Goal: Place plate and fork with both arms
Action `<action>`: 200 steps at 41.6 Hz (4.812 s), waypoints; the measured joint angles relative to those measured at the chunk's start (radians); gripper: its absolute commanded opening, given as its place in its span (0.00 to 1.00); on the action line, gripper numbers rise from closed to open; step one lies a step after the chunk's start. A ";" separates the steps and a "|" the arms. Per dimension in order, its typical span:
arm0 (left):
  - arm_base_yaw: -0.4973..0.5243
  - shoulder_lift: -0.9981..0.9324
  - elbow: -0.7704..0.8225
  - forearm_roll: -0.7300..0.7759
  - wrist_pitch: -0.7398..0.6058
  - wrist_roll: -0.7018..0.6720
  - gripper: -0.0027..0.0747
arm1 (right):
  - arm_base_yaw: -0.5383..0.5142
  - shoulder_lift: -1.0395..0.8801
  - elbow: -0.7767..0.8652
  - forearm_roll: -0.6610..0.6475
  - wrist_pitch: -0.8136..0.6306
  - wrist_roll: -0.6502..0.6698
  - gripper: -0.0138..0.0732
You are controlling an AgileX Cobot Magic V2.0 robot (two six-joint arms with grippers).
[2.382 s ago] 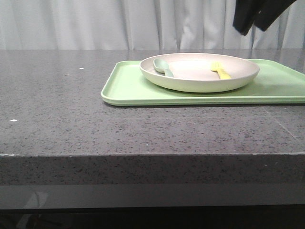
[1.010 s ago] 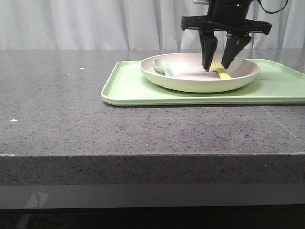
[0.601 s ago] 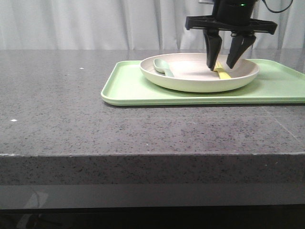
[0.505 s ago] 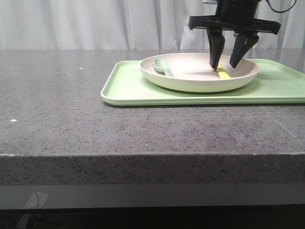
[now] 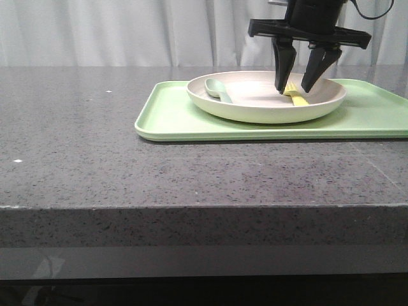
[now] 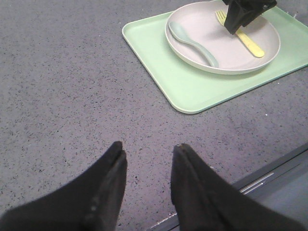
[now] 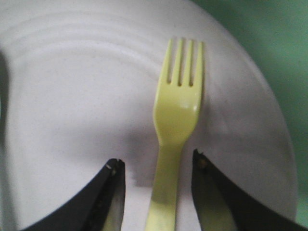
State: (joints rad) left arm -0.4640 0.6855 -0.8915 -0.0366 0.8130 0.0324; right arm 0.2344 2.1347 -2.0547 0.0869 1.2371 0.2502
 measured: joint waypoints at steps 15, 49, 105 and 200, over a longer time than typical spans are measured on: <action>0.000 0.000 0.000 -0.002 0.000 0.000 0.34 | 0.000 -0.008 0.062 -0.006 -0.018 -0.004 0.56; 0.000 0.000 0.000 -0.002 0.000 0.000 0.34 | 0.004 -0.009 0.053 0.009 -0.024 -0.004 0.25; 0.000 0.000 0.000 -0.002 0.000 0.000 0.34 | -0.250 -0.144 0.250 0.004 0.006 -0.149 0.25; 0.000 0.000 0.000 -0.006 0.000 0.000 0.34 | 0.043 -1.278 0.953 -0.129 -0.077 -0.194 0.62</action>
State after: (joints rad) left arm -0.4640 0.6855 -0.8915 -0.0426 0.8130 0.0324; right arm 0.2773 0.8569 -1.1012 -0.0418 1.1602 0.0559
